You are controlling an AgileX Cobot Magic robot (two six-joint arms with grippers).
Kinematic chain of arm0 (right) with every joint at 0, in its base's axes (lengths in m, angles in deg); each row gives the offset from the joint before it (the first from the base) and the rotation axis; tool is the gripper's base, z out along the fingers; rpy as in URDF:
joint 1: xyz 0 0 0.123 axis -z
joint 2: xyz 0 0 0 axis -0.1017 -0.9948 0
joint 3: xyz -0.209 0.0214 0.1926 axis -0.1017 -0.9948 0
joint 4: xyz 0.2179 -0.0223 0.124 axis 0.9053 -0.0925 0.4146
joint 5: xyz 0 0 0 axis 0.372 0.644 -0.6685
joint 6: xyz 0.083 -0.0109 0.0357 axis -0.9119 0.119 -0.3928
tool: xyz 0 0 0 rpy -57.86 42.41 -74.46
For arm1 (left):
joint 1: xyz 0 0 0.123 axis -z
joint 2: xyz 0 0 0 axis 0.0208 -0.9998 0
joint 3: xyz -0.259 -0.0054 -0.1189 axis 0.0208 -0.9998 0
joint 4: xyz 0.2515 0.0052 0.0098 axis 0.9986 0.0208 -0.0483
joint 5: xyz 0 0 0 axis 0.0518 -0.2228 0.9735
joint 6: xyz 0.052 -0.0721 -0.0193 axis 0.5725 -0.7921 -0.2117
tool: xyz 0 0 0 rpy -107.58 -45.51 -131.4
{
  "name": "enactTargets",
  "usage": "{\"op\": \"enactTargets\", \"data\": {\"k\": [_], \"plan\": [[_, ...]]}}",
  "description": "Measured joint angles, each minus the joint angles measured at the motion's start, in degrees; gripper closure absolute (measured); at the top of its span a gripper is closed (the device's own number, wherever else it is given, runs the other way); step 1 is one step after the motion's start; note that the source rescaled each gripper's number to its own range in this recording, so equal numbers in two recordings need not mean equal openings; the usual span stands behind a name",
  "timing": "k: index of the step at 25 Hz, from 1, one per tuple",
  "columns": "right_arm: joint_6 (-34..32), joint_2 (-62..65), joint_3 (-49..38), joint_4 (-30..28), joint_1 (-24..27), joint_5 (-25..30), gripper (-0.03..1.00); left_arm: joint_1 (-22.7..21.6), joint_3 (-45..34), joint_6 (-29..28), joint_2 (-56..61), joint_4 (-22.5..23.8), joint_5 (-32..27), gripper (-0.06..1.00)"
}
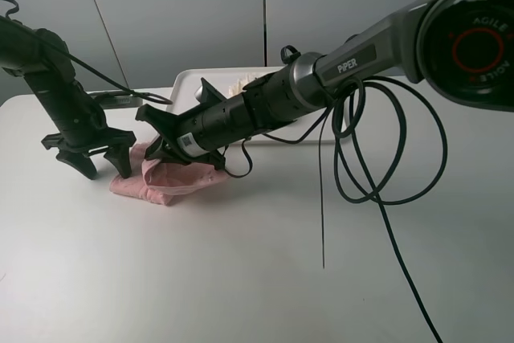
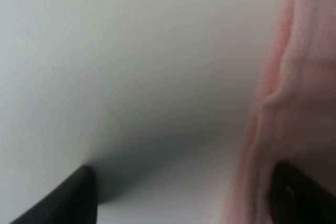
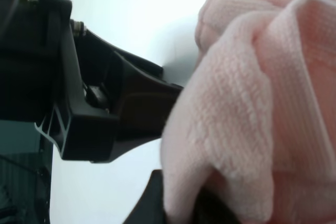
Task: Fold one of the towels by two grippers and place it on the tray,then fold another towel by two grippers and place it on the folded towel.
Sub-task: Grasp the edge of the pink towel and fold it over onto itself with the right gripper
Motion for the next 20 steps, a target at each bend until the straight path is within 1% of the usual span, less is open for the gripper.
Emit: {"op": "enactTargets", "data": {"k": [4, 6, 9, 13, 20], "plan": [[0.53, 0.0, 0.0, 0.0, -0.77, -2.25, 0.94, 0.0, 0.0, 0.0, 0.0, 0.0, 0.0, 0.07], [1.77, -0.11, 0.23, 0.0, -1.27, -2.47, 0.94, -0.04, 0.0, 0.1, 0.0, 0.0, 0.0, 0.07], [2.58, -1.67, 1.81, 0.25, -2.01, 0.11, 0.94, -0.13, 0.0, 0.34, 0.0, 0.0, 0.0, 0.07], [1.26, -4.56, 4.49, 0.25, -2.49, 2.32, 0.94, -0.13, 0.0, 0.68, 0.0, -0.04, 0.0, 0.07], [0.63, -5.72, 6.55, 0.25, -3.43, 0.99, 0.94, -0.17, 0.0, 2.01, 0.0, -0.98, -0.22, 0.07]]}}
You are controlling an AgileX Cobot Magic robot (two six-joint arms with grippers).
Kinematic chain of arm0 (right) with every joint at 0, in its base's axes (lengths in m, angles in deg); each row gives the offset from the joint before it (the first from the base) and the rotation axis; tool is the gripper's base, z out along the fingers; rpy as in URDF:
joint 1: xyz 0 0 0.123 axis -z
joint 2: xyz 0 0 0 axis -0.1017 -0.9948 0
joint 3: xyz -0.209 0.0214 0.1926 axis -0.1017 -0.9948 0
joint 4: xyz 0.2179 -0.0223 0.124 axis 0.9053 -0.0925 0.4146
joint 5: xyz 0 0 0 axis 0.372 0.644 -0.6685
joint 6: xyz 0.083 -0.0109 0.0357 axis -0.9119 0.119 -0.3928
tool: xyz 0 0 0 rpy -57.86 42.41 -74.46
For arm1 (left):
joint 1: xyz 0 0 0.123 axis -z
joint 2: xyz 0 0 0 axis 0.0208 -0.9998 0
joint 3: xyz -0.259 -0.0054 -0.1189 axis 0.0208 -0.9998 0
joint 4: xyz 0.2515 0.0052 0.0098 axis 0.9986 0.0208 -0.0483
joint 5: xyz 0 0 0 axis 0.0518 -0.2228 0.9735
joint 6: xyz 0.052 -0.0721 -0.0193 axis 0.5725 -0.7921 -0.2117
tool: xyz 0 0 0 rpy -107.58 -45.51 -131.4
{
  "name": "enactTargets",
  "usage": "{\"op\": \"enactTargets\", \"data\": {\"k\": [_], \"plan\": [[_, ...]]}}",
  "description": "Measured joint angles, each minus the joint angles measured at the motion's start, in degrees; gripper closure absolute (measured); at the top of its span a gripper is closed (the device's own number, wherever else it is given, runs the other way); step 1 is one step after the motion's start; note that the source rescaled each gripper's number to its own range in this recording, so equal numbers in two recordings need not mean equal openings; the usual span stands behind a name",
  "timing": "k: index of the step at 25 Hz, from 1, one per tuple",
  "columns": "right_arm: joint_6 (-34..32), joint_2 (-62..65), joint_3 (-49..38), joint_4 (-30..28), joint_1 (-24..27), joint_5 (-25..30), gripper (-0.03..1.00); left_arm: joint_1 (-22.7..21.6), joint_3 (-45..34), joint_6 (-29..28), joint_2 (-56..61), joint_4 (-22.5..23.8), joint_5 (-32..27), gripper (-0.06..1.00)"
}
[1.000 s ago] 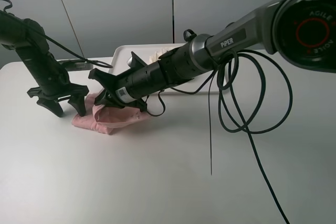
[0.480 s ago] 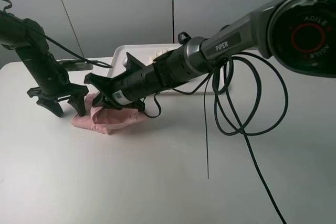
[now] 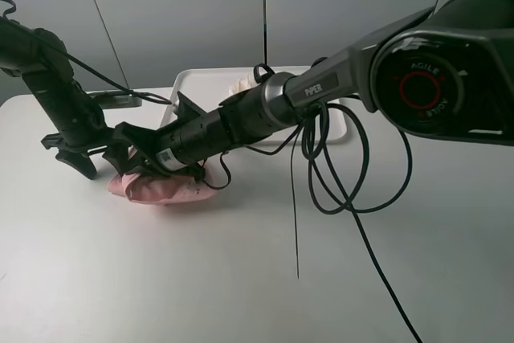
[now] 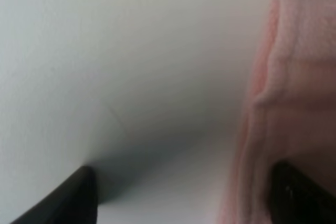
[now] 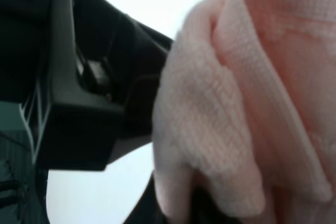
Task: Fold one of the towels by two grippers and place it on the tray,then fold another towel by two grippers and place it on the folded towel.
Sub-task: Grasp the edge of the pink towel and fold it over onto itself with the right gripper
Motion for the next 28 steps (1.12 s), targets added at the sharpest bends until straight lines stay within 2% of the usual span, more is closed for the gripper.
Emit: {"op": "enactTargets", "data": {"k": [12, 23, 25, 28], "plan": [[0.0, -0.22, 0.0, 0.0, 0.0, -0.47, 0.94, -0.35, 1.09, 3.58, 0.12, -1.5, -1.07, 0.07], [0.0, -0.22, 0.0, 0.0, 0.0, -0.47, 0.94, -3.68, 15.53, 4.4, 3.08, -3.03, -10.26, 0.07], [-0.52, -0.22, 0.0, 0.0, 0.0, -0.47, 0.91, -3.68, 16.96, 4.4, 3.08, -3.03, -11.45, 0.07], [-1.22, -0.22, 0.24, 0.0, 0.0, 0.05, 0.69, -3.68, 18.79, 4.64, 3.08, -3.03, -12.42, 0.07]]}}
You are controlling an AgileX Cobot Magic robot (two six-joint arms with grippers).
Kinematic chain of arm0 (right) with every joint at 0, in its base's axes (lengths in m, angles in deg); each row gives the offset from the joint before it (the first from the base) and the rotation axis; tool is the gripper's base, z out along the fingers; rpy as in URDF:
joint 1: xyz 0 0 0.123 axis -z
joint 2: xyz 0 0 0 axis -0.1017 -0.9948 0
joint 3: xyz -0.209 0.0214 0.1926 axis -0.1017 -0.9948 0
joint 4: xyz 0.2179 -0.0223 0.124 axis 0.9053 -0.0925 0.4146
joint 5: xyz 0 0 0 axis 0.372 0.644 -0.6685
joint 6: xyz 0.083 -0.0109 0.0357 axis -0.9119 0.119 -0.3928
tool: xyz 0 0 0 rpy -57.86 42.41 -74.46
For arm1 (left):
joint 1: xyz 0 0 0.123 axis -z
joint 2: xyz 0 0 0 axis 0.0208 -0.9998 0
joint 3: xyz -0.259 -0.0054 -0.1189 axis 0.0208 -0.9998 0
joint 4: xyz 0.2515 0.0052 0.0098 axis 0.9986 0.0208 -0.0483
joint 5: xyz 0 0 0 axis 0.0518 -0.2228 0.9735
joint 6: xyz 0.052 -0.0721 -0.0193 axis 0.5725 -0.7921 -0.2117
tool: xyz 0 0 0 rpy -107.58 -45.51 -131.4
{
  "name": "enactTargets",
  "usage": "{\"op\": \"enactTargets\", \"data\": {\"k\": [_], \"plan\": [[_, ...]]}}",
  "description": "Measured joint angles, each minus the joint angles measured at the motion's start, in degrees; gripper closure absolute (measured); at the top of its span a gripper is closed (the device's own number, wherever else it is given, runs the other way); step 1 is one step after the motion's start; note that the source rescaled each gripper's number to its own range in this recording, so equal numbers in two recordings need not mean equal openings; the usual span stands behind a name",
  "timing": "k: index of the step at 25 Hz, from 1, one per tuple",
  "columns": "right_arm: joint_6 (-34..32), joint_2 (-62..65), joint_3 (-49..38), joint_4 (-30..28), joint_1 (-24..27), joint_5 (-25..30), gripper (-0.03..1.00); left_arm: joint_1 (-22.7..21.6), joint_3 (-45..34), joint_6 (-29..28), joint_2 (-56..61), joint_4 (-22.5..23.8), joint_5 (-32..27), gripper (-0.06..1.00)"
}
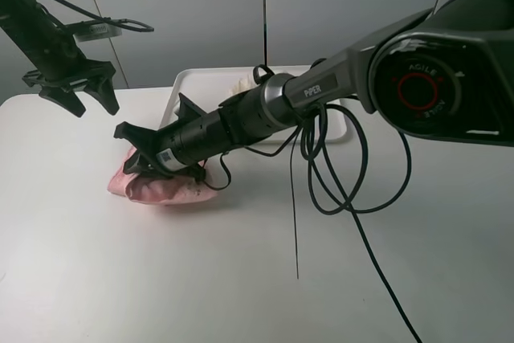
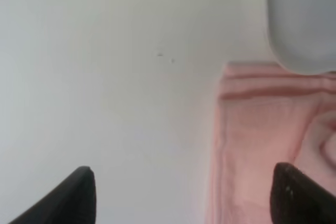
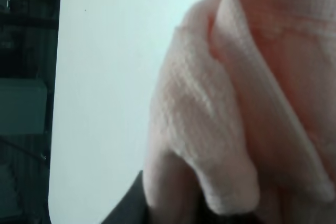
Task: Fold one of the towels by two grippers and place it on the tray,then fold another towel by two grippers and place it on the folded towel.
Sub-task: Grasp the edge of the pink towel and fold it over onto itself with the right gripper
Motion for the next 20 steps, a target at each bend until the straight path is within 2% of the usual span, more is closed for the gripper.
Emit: {"op": "enactTargets", "data": {"k": [2, 4, 13, 15, 20], "plan": [[-0.53, 0.0, 0.55, 0.0, 0.0, 1.56, 0.53, 0.0, 0.77, 0.29, 0.0, 0.0, -0.31, 0.07], [-0.92, 0.0, 1.79, 0.0, 0.0, 3.17, 0.45, 0.0, 1.37, 0.44, 0.0, 0.0, -0.4, 0.07], [-1.14, -0.02, 10.67, -0.56, 0.12, 11.46, 0.43, -0.89, 1.38, 0.93, 0.0, 0.54, -0.46, 0.07], [-1.14, -0.02, 10.72, -3.29, 0.53, 12.39, 0.4, -2.02, 1.38, 0.93, 0.0, -0.23, -0.61, 0.07], [-2.59, 2.81, 10.72, -17.24, 2.54, 13.04, 0.34, -4.71, 1.38, 1.17, 0.0, -3.2, -0.61, 0.07]]}}
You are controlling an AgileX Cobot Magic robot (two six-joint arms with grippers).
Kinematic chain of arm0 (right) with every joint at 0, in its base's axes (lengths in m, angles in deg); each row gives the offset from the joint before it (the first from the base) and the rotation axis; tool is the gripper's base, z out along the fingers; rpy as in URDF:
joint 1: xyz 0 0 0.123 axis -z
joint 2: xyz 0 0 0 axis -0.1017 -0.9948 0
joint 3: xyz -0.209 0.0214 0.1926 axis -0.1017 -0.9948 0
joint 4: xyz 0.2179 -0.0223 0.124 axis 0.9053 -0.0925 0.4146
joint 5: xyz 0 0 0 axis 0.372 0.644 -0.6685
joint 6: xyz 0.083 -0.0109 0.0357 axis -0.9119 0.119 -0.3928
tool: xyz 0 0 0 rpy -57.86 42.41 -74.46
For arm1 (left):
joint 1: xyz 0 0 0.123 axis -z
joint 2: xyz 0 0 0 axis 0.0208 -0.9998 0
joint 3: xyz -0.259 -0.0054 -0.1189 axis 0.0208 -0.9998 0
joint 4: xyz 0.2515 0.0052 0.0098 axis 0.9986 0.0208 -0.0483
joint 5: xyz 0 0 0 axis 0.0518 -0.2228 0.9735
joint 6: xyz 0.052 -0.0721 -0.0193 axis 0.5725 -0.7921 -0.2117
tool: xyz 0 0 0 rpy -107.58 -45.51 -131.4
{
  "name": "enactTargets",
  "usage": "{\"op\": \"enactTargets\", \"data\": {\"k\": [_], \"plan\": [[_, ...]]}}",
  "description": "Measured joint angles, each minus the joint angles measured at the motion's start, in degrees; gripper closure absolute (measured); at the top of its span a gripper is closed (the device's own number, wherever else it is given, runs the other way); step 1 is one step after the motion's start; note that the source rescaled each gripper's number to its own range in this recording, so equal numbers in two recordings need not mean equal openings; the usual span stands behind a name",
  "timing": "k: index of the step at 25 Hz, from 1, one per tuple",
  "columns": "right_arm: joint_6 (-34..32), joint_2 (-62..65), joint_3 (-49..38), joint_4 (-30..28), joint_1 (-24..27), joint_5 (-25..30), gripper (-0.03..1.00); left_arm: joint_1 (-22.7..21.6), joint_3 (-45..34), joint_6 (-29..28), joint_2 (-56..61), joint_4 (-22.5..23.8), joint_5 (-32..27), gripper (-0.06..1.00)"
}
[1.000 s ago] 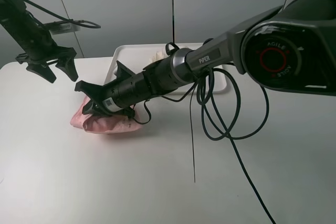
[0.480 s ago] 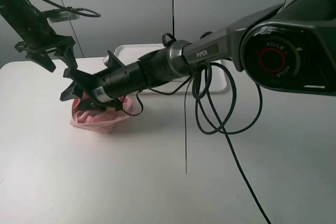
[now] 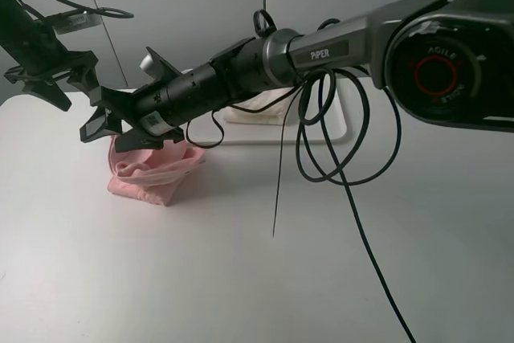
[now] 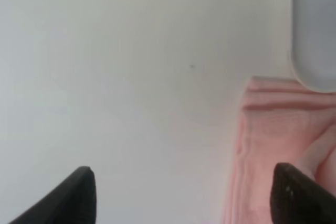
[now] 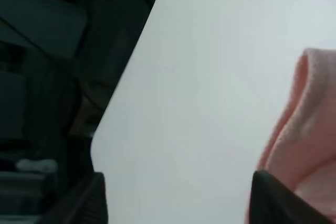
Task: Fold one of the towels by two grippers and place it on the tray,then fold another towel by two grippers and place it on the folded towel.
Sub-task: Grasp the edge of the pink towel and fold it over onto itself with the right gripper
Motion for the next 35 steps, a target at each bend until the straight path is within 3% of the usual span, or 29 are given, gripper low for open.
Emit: {"op": "enactTargets", "data": {"k": [5, 11, 17, 23, 30, 35], "plan": [[-2.36, 4.99, 0.0, -12.39, 3.26, 4.25, 0.31, -0.44, 0.0, 0.76, 0.0, -1.02, 0.0, 0.07], [-4.57, 10.31, 0.0, -34.9, 4.92, 11.09, 0.08, -0.44, 0.0, 1.12, 0.0, -1.37, 0.0, 0.07], [-9.21, 11.41, -0.33, -50.33, 4.92, 22.35, 0.13, -0.44, 0.0, 2.22, 0.0, -1.58, -0.8, 0.07], [-10.74, 11.63, -5.94, -51.94, 4.53, 22.36, 0.15, -0.44, 0.0, 2.33, 0.0, -1.6, -1.52, 0.07], [-10.16, 11.65, -10.89, -51.28, -1.2, 10.81, 0.15, -0.44, 0.0, 2.33, 0.0, -1.7, -1.52, 0.07], [-10.02, 9.71, -10.89, -47.36, -3.23, 4.44, 0.15, -0.33, 0.0, 2.33, 0.0, -1.7, -1.74, 0.07]]}}
